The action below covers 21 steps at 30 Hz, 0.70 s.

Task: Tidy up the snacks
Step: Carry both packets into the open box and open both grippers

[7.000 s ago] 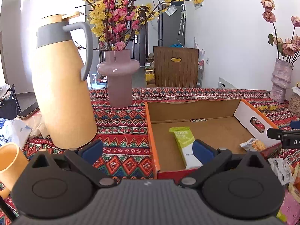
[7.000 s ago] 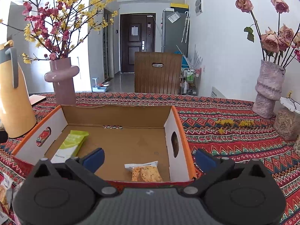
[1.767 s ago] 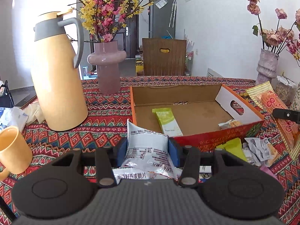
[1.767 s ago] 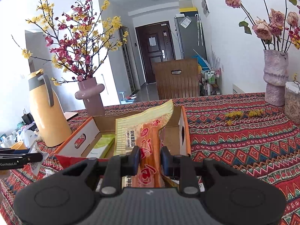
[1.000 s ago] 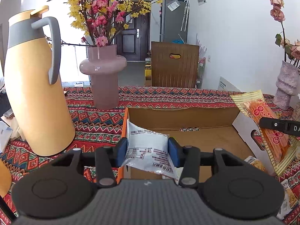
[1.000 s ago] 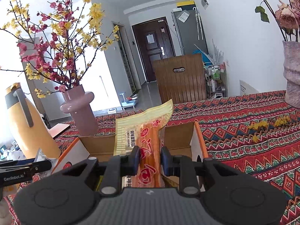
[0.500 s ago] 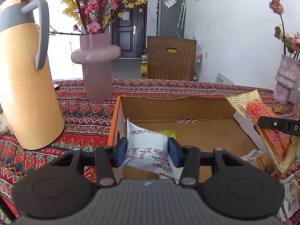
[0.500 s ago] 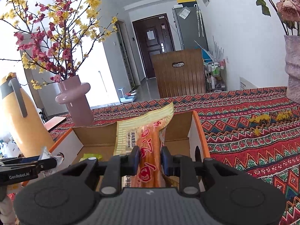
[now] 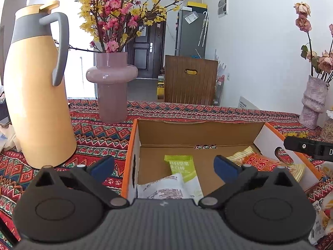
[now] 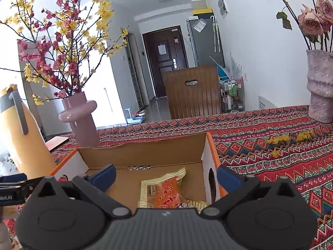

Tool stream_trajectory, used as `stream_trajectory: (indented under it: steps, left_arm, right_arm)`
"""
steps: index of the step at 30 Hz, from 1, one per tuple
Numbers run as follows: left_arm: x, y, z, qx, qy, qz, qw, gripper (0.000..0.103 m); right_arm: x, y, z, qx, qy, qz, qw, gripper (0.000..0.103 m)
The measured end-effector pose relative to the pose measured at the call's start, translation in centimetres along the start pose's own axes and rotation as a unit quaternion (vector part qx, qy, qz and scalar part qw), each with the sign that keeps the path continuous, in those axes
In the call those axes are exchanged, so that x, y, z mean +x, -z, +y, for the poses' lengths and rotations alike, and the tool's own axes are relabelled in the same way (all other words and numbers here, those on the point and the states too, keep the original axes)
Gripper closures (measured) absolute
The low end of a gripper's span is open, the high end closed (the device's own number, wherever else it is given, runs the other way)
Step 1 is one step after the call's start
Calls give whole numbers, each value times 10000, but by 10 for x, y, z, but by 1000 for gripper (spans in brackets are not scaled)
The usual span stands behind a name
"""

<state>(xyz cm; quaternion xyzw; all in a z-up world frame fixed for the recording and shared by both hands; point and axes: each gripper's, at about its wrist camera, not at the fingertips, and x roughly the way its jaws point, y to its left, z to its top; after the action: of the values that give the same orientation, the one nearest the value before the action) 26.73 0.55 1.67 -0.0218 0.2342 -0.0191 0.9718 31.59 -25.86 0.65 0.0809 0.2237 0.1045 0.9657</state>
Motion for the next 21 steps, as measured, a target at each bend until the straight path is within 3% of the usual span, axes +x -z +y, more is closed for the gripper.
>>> stream_trajectory:
  steps: [11, 21]
  left_arm:
    - [-12, -5, -3, -2, -25, -146, 9999, 0]
    - [-48, -14, -5, 92, -13, -232, 9997, 0]
  right_arm:
    - [-14, -7, 6, -132, 18, -230, 9996, 0]
    - [-54, -18, 20, -285, 10, -557, 9980, 0]
